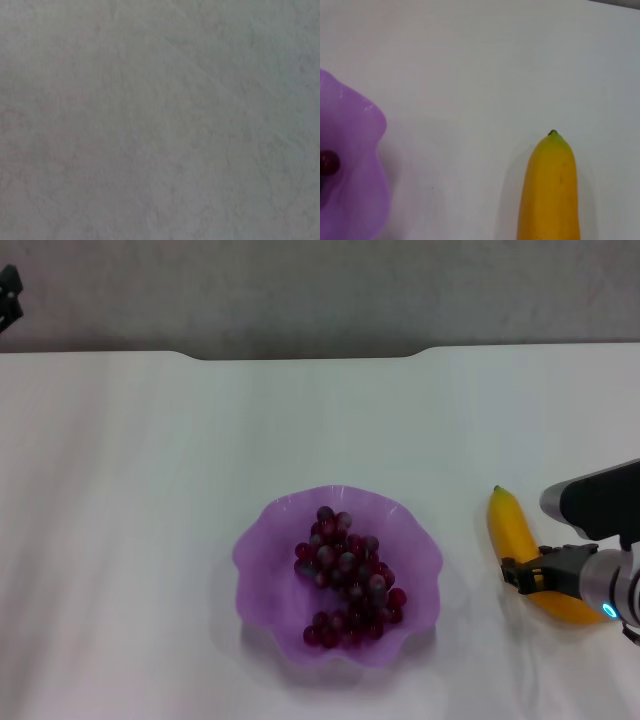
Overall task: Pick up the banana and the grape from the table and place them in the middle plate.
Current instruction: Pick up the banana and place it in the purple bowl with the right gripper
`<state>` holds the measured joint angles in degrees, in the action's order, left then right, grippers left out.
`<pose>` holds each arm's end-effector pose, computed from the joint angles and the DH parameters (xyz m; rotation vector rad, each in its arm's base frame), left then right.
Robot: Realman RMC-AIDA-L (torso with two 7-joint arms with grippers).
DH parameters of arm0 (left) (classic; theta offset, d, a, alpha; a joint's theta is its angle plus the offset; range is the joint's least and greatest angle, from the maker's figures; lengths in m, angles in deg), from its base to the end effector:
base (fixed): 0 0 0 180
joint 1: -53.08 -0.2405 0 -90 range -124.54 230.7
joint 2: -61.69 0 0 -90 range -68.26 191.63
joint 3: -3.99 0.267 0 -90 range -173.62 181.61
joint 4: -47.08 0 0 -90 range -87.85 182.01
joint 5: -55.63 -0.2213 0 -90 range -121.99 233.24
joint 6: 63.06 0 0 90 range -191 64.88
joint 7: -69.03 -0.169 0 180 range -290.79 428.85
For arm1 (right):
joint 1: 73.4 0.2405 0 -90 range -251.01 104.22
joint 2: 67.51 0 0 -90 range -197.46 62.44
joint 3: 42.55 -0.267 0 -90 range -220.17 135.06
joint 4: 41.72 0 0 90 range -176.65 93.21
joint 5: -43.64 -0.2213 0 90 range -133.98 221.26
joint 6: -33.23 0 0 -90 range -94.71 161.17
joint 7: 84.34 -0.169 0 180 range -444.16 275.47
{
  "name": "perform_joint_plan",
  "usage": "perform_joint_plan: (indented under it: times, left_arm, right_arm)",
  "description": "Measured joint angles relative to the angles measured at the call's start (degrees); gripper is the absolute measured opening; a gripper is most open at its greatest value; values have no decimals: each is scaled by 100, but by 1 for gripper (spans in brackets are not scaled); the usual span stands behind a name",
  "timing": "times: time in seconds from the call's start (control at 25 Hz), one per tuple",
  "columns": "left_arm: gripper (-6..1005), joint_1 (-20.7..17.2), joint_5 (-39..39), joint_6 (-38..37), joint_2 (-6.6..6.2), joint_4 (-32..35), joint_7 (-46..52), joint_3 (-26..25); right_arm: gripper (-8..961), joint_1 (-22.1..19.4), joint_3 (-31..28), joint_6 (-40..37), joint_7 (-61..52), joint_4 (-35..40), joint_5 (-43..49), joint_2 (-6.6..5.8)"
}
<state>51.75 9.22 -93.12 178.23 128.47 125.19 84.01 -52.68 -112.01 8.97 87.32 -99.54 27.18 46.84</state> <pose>-0.2470 0.3715 0.1261 -1.6690 -0.3337 -0.6915 0.3095 0.3923 -0.0823 -2.0068 0.9882 -0.0952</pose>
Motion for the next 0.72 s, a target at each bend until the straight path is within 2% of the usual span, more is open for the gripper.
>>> perform_joint_plan:
  times: [0.2,0.72]
  left_arm:
    - [880,-17,0,0,0,42,0,41]
    - [880,-47,-9,0,0,45,0,40]
  right_arm:
    - [506,-5,54,46,6,13,60,-1]
    - [514,-188,269,155,11,-292,351,-8]
